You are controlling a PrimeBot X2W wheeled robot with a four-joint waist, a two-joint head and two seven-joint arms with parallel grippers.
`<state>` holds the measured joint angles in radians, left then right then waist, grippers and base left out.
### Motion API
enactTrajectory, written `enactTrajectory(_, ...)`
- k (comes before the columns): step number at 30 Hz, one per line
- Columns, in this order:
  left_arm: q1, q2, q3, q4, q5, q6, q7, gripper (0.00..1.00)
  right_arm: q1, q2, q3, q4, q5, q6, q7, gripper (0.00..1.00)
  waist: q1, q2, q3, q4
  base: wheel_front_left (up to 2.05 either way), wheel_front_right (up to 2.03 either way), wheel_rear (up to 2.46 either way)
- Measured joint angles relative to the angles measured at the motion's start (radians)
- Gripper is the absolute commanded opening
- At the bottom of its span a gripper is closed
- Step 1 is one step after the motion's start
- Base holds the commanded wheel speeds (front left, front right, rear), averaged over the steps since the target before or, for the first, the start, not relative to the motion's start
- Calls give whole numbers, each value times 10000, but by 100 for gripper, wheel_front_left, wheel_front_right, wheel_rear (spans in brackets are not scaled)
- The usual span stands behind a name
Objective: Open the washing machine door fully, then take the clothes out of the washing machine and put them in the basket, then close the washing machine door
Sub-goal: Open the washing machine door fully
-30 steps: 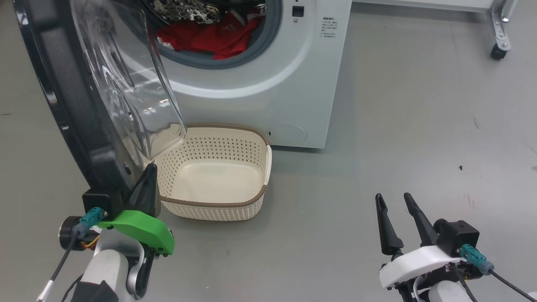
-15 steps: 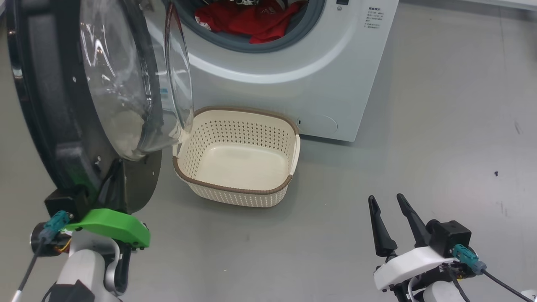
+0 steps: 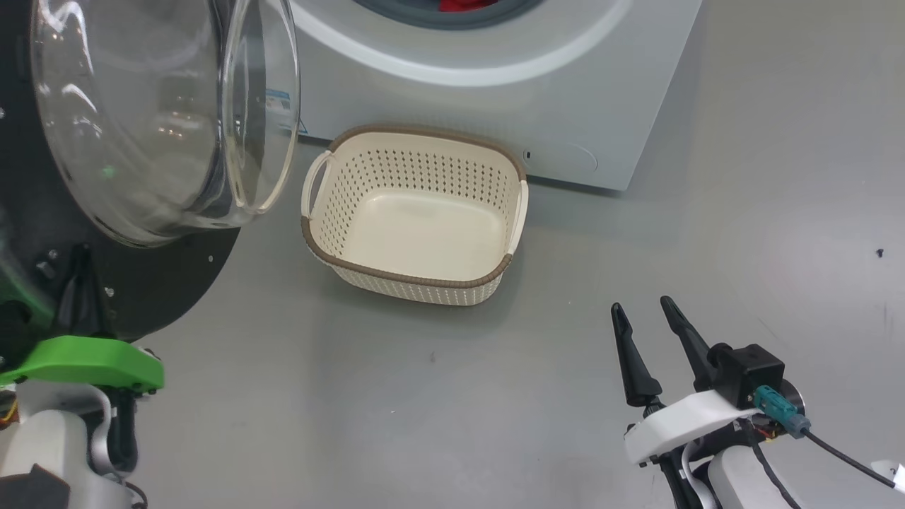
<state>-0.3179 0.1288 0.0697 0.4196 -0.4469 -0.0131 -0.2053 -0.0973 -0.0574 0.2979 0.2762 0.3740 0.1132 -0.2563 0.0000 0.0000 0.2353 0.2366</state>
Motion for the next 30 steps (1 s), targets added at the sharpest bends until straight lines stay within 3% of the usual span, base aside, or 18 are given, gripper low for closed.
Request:
enactTrajectory(18, -842, 892, 1684, 351, -1011, 84, -165, 0, -970, -334, 117, 8, -324, 2, 48, 100, 0, 0, 1643, 102, 0, 0, 0)
enactTrajectory(30, -1255, 1256, 1908, 986, -1252, 61, -209, 0, -1288, -466, 54, 98, -426, 2, 134, 100, 0, 0, 2246, 76, 0, 0, 0)
